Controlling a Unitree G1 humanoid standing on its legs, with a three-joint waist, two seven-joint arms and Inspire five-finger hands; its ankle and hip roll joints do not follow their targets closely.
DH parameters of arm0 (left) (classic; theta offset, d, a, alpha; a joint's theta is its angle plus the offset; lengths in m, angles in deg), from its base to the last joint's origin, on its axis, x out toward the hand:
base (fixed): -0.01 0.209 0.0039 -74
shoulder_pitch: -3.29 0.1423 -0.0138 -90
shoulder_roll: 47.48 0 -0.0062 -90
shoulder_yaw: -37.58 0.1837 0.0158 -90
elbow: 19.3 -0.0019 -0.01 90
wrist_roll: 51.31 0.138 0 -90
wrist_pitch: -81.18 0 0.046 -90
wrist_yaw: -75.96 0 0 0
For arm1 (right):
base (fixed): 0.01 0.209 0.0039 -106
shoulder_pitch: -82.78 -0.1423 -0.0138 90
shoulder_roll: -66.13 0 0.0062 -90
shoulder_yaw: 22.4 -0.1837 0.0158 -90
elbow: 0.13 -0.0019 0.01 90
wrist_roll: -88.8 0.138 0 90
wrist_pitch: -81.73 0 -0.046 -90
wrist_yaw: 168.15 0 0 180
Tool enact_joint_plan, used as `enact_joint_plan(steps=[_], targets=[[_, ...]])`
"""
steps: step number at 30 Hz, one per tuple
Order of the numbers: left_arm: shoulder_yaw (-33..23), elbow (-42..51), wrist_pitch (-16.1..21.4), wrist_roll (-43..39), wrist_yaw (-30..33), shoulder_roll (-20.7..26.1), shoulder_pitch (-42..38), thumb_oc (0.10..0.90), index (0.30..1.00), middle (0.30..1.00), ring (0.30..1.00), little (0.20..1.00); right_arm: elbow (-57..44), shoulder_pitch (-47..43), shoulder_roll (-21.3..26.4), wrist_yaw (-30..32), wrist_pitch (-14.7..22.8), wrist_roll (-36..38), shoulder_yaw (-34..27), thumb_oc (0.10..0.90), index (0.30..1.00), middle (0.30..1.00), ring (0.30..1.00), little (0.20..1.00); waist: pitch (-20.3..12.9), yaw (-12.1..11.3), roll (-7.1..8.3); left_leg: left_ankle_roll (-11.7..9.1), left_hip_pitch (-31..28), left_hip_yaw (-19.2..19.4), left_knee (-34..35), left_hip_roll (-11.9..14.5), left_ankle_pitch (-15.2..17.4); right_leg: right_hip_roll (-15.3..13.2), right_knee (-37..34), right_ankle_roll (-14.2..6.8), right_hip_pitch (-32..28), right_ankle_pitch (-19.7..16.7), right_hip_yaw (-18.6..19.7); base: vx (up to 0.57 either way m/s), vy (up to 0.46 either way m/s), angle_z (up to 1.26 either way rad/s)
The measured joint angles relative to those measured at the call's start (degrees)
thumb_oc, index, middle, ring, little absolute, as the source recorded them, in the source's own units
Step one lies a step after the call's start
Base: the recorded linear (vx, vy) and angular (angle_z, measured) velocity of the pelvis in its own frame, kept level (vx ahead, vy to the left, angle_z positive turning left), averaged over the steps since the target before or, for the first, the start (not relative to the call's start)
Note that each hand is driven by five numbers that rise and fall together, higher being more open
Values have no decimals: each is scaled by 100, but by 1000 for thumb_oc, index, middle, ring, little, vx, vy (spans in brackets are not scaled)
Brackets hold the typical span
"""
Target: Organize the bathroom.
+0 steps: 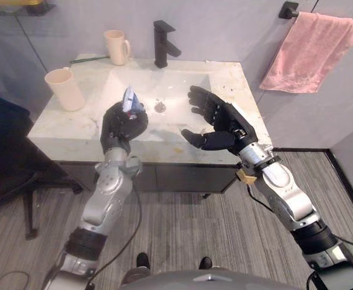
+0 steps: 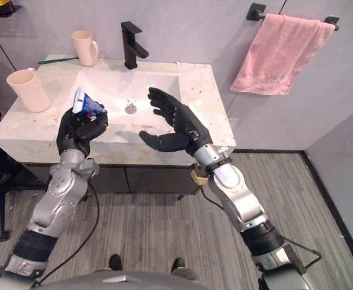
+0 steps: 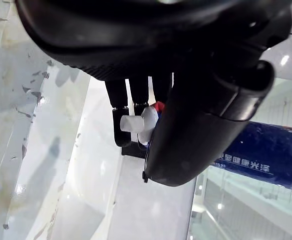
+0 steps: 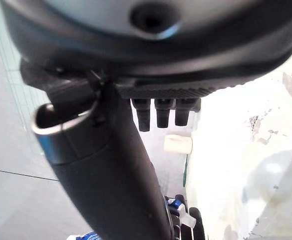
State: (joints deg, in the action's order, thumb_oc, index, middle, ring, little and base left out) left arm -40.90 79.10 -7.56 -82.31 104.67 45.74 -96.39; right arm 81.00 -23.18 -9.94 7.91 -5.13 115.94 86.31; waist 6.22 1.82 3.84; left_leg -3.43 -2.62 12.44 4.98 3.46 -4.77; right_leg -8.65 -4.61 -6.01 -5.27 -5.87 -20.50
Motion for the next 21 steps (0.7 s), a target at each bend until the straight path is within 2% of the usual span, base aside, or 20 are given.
enact_joint_plan(steps=[9, 16, 21], targets=[[387, 0, -10, -9, -70, 62, -68, 400, 300, 300, 300, 300, 19, -816, -78, 179, -36, -650, 333, 800, 900, 900, 900, 900, 1, -19, -2, 15, -2, -57, 11, -9, -22, -9, -1, -27, -45, 18, -38, 13, 1, 3], [383, -52, -174, -344, -43, 66, -82, 400, 300, 300, 300, 300, 44, -1023, -60, 344, -38, -1079, 439, 800, 900, 900, 900, 900, 2, -21, -4, 17, -2, -93, 3, -10, -38, -9, -1, -30, -62, 21, -75, 9, 2, 1], [357, -101, -387, -527, -41, 95, -227, 400, 300, 300, 300, 300, 103, -1272, -59, 411, -61, -1108, 559, 800, 900, 900, 900, 900, 6, -59, -10, 16, 3, -142, 2, -14, -43, -9, -1, -35, -81, 26, -123, 22, 11, 5]])
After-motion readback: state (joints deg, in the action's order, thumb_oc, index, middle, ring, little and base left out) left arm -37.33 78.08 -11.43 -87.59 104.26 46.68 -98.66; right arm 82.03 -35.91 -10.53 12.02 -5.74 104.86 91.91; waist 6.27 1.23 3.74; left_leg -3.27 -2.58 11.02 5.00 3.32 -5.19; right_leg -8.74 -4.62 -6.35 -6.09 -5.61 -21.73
